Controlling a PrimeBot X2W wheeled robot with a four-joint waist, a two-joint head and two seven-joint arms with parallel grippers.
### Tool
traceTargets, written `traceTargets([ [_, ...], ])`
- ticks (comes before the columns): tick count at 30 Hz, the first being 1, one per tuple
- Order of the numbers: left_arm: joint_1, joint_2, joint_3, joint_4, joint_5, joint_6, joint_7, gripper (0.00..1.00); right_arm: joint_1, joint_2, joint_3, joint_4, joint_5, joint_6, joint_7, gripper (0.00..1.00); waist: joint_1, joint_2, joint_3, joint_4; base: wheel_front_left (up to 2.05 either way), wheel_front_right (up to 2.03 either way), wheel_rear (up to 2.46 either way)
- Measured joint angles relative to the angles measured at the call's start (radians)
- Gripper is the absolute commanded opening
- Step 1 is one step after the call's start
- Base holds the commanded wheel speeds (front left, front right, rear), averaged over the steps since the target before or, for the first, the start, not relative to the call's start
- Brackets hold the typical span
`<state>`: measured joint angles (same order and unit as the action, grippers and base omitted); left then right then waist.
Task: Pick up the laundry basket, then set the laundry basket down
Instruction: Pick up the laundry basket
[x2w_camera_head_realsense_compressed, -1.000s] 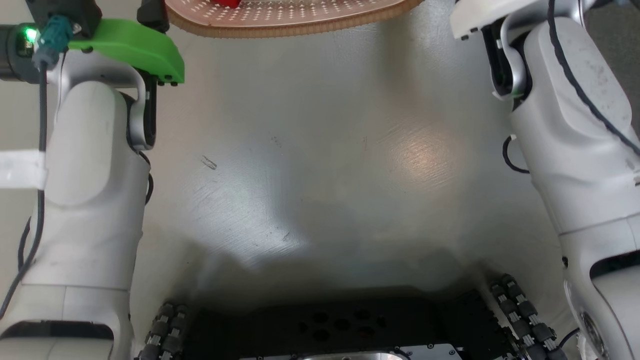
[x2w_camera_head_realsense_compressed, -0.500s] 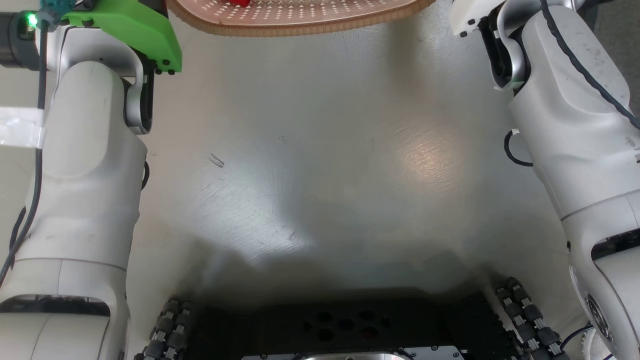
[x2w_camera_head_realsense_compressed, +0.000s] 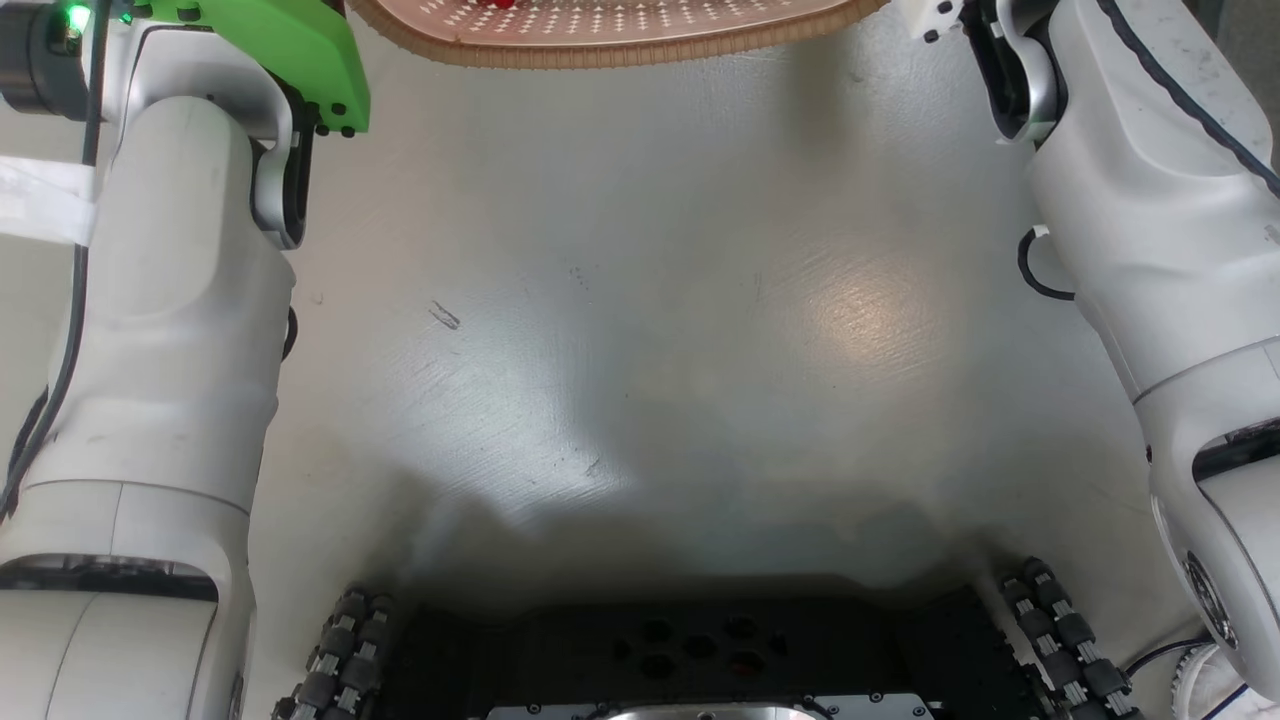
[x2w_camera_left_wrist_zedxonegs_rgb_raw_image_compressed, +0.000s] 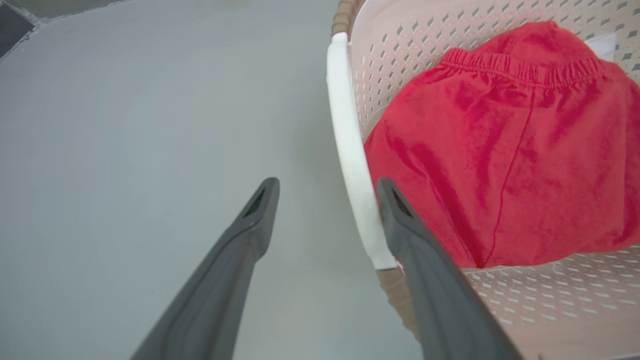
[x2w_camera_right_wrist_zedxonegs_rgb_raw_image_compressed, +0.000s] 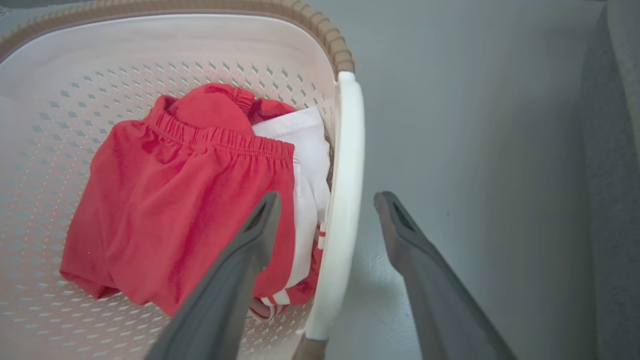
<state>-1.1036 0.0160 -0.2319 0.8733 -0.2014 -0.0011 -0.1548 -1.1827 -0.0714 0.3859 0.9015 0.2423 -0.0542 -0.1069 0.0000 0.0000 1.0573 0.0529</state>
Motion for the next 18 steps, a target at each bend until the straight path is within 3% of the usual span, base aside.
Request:
traceTargets([
  [14,-0.051,-0.002,-0.053,0.059,-0.051,-0.009,0.012,1.0,-0.041,0.0,0.046,0.066,0.037,0.0,0.024,1.0,0.0,0.0,0.005,0.004,0.0,0.0,0.0],
  [16,-0.057,-0.002,-0.062,0.066,-0.06,-0.016,0.015,1.0,-0.046,0.0,0.052,0.073,0.044,0.0,0.026,0.84,0.0,0.0,0.006,0.004,0.0,0.0,0.0],
  [18,-0.064,-0.002,-0.069,0.074,-0.077,-0.017,0.018,1.0,-0.049,0.0,0.058,0.081,0.051,0.0,0.03,0.6,0.0,0.0,0.007,0.003,0.0,0.0,0.0],
])
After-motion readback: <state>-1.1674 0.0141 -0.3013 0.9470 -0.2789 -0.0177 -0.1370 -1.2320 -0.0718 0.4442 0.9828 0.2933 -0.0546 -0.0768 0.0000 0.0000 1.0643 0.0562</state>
